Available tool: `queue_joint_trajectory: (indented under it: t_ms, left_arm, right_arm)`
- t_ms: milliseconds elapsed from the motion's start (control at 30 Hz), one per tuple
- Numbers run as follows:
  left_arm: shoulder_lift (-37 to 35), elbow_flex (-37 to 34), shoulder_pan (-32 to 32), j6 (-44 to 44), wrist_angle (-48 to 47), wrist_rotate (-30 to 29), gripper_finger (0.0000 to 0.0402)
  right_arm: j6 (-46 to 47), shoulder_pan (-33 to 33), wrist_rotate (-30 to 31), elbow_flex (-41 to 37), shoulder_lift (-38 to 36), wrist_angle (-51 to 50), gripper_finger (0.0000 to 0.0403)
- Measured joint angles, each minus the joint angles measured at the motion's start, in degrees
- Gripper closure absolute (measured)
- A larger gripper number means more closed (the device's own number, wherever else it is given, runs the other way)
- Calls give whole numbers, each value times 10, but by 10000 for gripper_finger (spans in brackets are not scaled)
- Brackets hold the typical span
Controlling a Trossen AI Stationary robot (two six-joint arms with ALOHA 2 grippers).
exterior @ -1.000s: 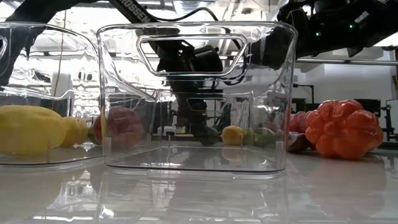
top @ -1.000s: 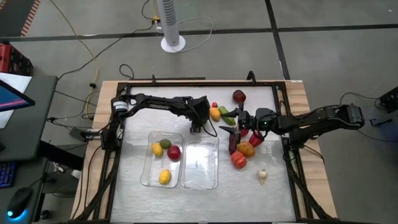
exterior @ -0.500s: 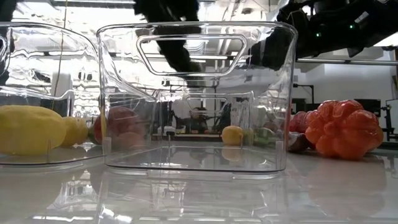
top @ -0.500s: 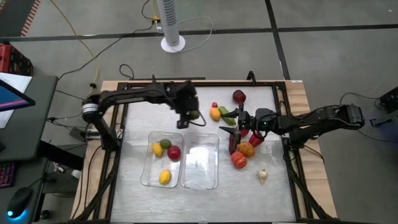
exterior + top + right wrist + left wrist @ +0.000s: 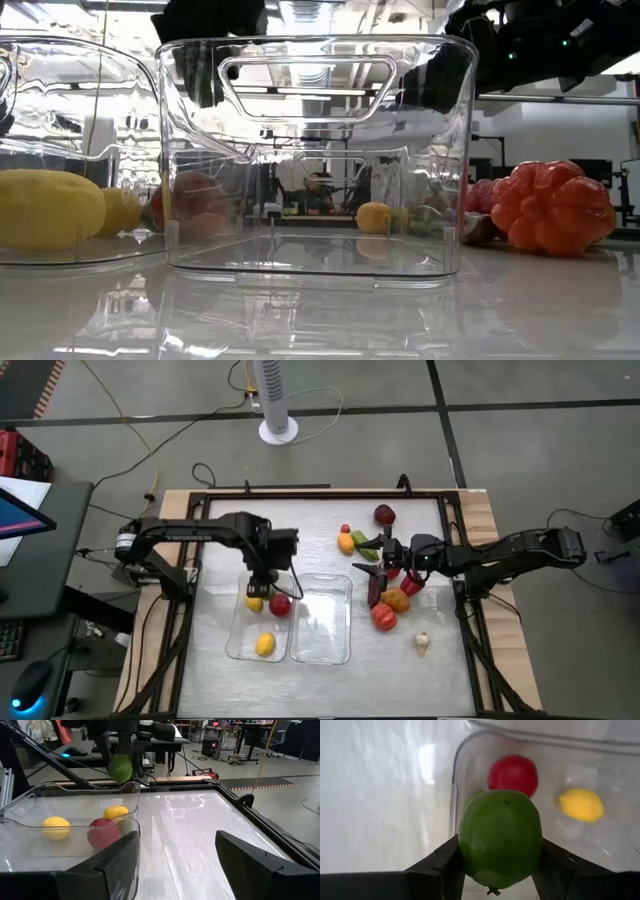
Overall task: Sort produce into baskets
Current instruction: Put the green lime into the left transparent bin, then put the lemon into the left transparent bin
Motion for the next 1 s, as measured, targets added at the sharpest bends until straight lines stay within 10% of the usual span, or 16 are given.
queue_joint_trajectory:
  t_ms: [600, 1000]
  left_arm:
    - [3, 0, -17, -6, 137, -177, 71]
    - [141, 1, 110, 155, 424, -82, 87]
  right_arm:
    - [1, 0, 0, 0, 0, 11, 112]
    - [5, 0, 0, 0, 0, 10, 112]
